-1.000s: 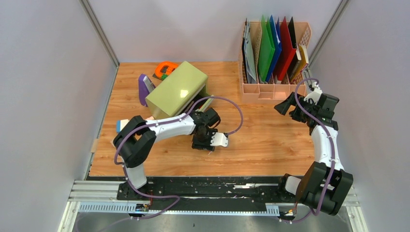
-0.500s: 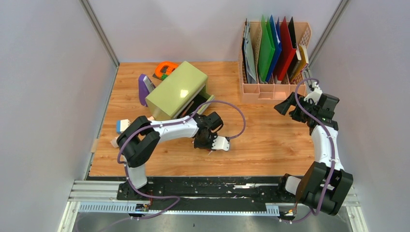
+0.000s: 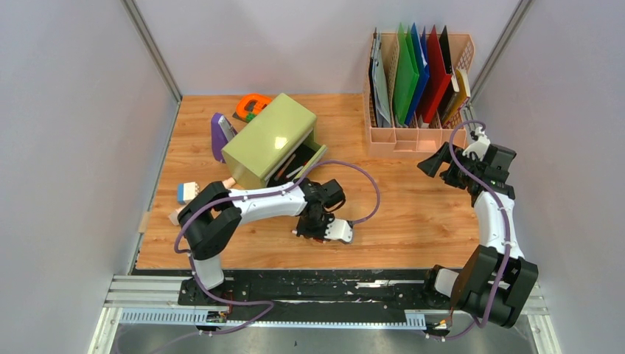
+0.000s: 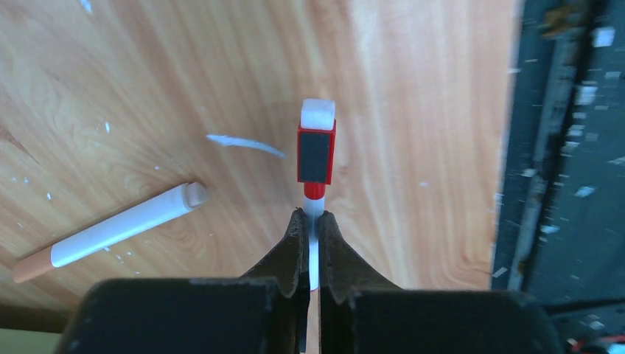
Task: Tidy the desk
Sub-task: Pick up the stationery from the center of the board, then place the stationery in the drawer.
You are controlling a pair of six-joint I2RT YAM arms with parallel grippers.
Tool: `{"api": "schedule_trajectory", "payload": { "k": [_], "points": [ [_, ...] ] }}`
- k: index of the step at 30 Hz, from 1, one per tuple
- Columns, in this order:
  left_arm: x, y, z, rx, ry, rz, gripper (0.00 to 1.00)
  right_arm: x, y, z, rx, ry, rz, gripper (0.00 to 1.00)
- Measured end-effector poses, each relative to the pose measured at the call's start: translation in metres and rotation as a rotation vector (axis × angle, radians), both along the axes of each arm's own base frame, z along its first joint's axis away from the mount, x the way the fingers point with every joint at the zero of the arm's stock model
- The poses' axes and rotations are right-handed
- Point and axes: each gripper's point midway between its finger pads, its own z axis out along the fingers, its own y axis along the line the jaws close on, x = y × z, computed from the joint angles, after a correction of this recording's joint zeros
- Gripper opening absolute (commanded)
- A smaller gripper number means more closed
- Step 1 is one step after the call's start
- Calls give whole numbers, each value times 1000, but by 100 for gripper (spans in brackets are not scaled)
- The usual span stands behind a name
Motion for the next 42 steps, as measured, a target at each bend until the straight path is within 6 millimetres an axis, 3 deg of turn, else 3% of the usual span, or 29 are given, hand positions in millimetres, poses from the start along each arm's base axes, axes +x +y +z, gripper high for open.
{"api": "schedule_trajectory", "payload": {
  "k": [4, 8, 13, 18, 21, 29, 34, 39, 42],
  "points": [
    [-14, -10, 25, -31, 46, -10, 0, 0, 0, 0, 0, 0, 0, 100],
    [-3, -24, 61, -103, 0, 42, 0, 0, 0, 0, 0, 0, -2, 100],
    [39, -37, 104, -190, -73, 208, 0, 0, 0, 0, 0, 0, -2, 100],
    [101, -21, 129, -212, -186, 467, 0, 0, -1, 0, 0, 0, -2, 100],
    [128, -8, 130, -191, -228, 605, 0, 0, -1, 0, 0, 0, -4, 100],
    [169, 16, 120, -147, -250, 831, 2, 0, -2, 0, 1, 0, -8, 100],
    [185, 29, 117, -124, -284, 910, 16, 0, -3, 0, 1, -1, -8, 100],
    [189, 33, 109, -96, -296, 946, 45, 0, -3, 0, 3, -1, -7, 100],
    [189, 32, 106, -92, -291, 960, 48, 0, -3, 0, 4, -2, -7, 100]
  ]
}}
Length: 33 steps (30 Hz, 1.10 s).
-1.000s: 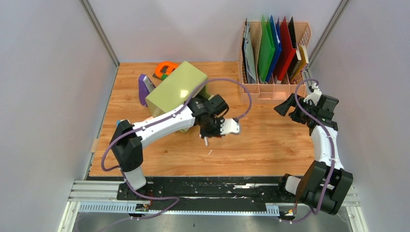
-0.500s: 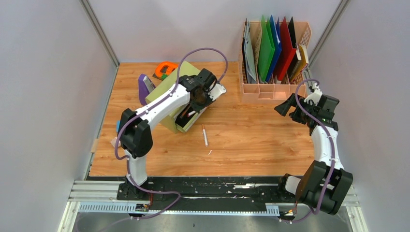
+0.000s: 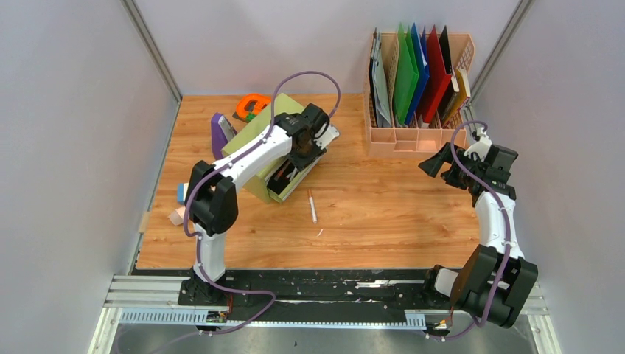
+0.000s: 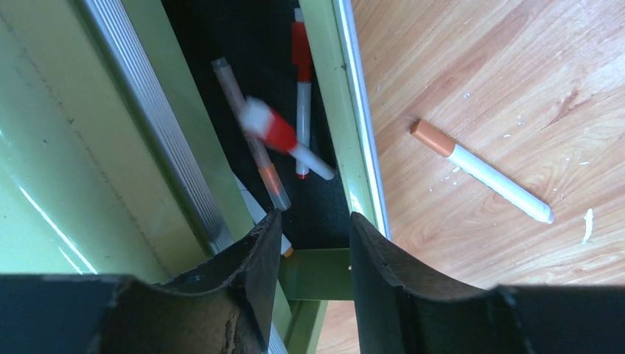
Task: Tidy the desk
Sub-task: Place the stationery in the drawer.
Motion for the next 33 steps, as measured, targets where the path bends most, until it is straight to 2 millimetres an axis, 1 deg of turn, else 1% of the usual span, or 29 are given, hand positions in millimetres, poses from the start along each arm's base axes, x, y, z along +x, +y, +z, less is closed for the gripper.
{"api": "schedule_trajectory", "payload": {
  "k": [4, 7, 11, 12, 15, 17, 18, 20, 21, 24, 26, 33],
  "points": [
    [-1, -2, 0, -8, 4, -3, 49, 0, -1, 0, 0, 0, -2, 100],
    [-4, -8, 0, -39, 20, -19, 52, 0, -1, 0, 1, 0, -2, 100],
    [-14, -19, 4, -99, 43, -88, 53, 0, -1, 0, 1, 0, -2, 100],
    [-20, -21, 5, -112, 47, -116, 54, 0, -1, 0, 1, 0, -2, 100],
    [-46, -30, 10, -131, 57, -238, 54, 0, -1, 0, 1, 0, -2, 100],
    [-68, -39, 12, -126, 51, -351, 56, 0, -1, 0, 1, 0, -2, 100],
    [-78, -44, 11, -119, 51, -404, 59, 0, -1, 0, 1, 0, -2, 100],
    [-98, -53, 7, -91, 47, -529, 63, 0, -1, 0, 1, 0, -2, 100],
    [-109, -57, 2, -69, 49, -601, 65, 0, -1, 0, 1, 0, -2, 100],
    [-129, -64, -14, -19, 62, -745, 69, 0, -1, 0, 1, 0, -2, 100],
    [-133, -60, -24, 13, 66, -811, 72, 0, -1, 0, 1, 0, -2, 100],
    [-117, -54, -41, 97, 4, -966, 72, 0, -1, 0, 1, 0, -2, 100]
  ]
}}
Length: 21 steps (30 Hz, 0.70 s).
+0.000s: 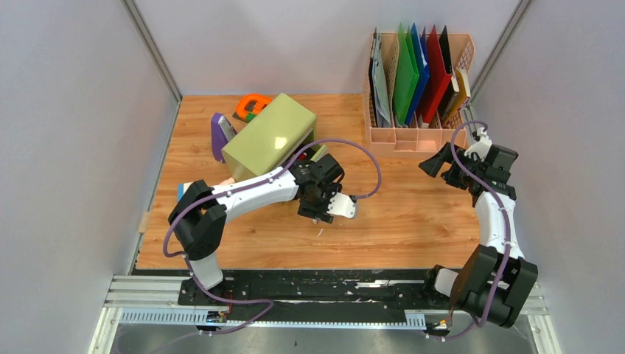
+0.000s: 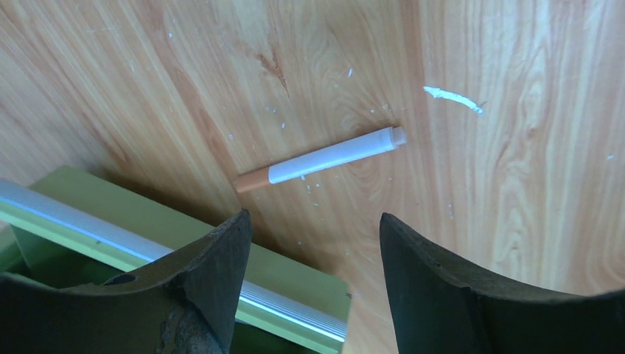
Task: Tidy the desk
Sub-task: Place the stationery in the drawer, then pick up the stationery from the center of the board.
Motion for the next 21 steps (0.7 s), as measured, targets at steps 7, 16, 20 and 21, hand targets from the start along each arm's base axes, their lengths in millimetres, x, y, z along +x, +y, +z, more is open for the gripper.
{"api": "schedule_trajectory", "payload": {
  "k": [7, 16, 20, 21],
  "points": [
    [11, -3, -23, 63, -34, -111, 69, 0, 0, 0, 0, 0, 0, 100],
    [18, -3, -49, 134, -43, -182, 67, 0, -3, 0, 0, 0, -8, 100],
    [17, -2, -57, 157, -36, -198, 66, 0, -4, 0, 0, 0, -11, 100],
    [17, -2, -59, 160, -34, -200, 64, 0, -4, 0, 0, 0, -11, 100]
  ]
}}
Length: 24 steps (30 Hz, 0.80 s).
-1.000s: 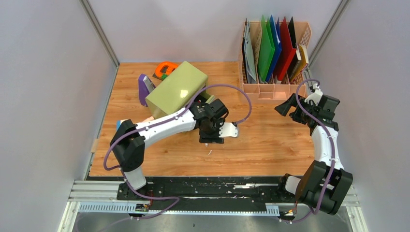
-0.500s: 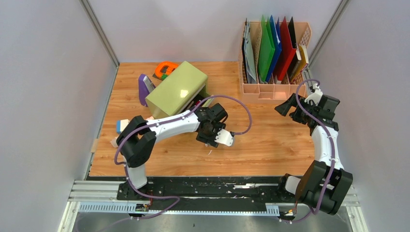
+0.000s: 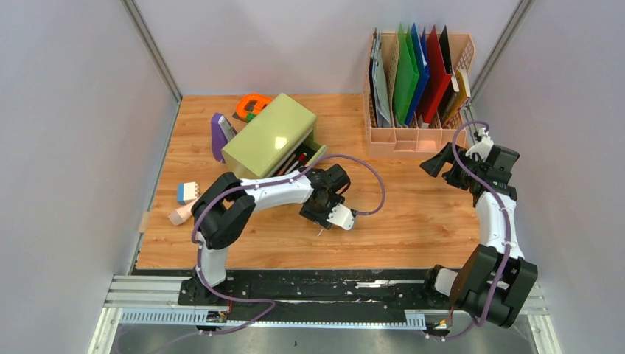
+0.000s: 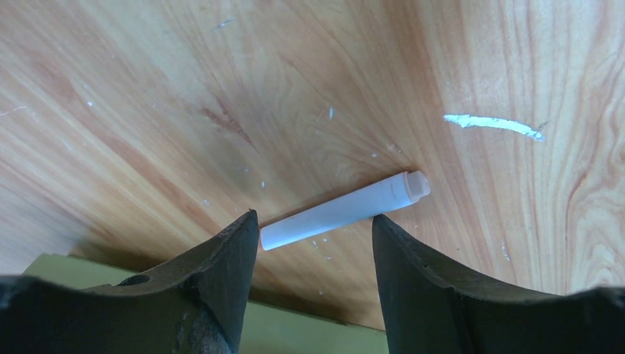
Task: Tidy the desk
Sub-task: Pick up the stationery from the center of the board.
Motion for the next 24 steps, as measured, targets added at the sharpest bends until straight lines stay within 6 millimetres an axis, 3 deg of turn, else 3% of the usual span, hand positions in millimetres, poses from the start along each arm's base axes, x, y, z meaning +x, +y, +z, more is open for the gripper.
{"api": "schedule_trajectory", "payload": {
  "k": [7, 14, 24],
  "points": [
    [-4, 2, -9, 21, 24, 6, 41, 0, 0, 0, 0, 0, 0, 100],
    [-10, 3, -11, 10, 53, 86, 26, 0, -1, 0, 0, 0, -2, 100],
    [-24, -17, -6, -110, 157, 310, 0, 0, -1, 0, 0, 1, -2, 100]
  ]
}}
